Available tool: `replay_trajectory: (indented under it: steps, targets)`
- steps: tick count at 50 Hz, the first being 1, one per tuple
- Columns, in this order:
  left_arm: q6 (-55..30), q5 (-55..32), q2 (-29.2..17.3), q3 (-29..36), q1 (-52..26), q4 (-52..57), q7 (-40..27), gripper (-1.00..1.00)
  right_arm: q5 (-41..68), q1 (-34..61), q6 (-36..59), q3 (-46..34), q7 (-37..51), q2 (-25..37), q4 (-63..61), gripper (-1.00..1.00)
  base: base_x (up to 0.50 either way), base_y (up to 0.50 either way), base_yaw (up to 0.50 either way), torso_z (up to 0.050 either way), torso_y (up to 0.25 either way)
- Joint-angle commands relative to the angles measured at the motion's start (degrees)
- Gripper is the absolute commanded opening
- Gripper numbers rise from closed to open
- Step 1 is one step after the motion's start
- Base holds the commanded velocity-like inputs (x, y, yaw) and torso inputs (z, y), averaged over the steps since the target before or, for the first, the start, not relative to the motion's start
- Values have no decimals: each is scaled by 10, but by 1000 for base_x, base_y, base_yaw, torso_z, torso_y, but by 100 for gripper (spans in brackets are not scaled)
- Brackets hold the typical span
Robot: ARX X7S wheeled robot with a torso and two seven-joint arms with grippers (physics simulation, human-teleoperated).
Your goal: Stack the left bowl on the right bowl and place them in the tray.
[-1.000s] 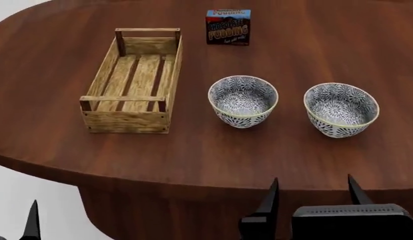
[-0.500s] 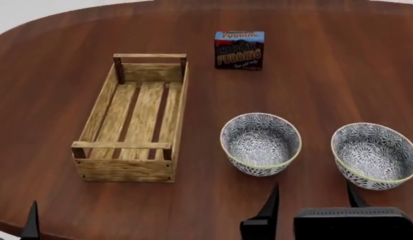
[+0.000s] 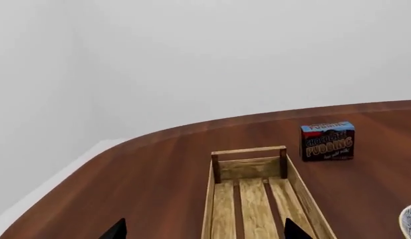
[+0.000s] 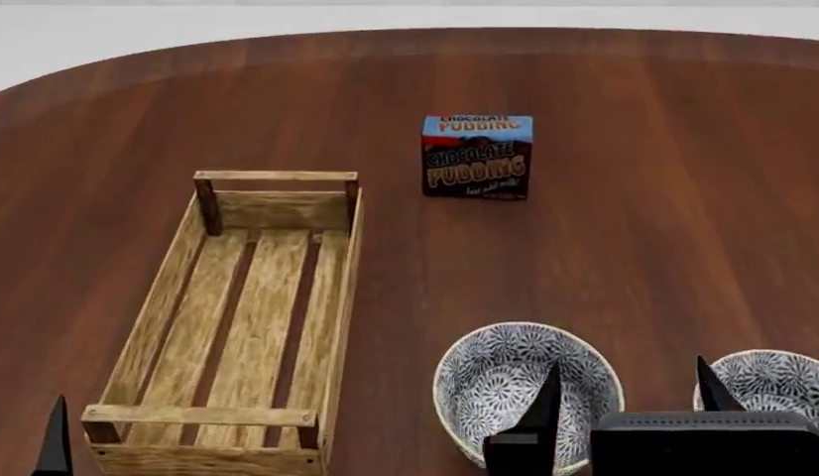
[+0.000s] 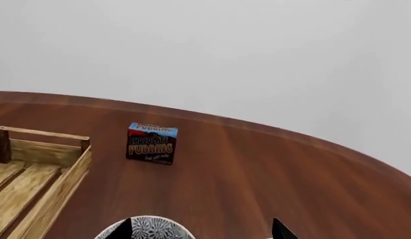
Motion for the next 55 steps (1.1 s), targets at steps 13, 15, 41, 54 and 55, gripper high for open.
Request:
replay_trajectory:
  steps: [13,15,41,54,55]
  targets:
    - [0,-9,-3,0,-9,-3,-9,100,6,9,14,-1,6,8,-5,100,500,0,0,0,1]
    - [-3,-11,-3,-1,-10,-1,-9,100,6,10,15,-1,6,9,-5,100,500,0,0,0,0]
    - [14,-9,-12,9,3,-12,-19,100,18,-11,-15,-7,12,16,5,100,305,0,0,0,-92]
    - [-3,-12,-16,12,-12,-9,-25,100,11,25,54,-31,13,28,-44,100,-1,0,0,0,-250]
    - [-2,-13,-17,11,-12,-10,-26,100,10,27,59,-34,13,29,-48,100,0,0,0,0,-250]
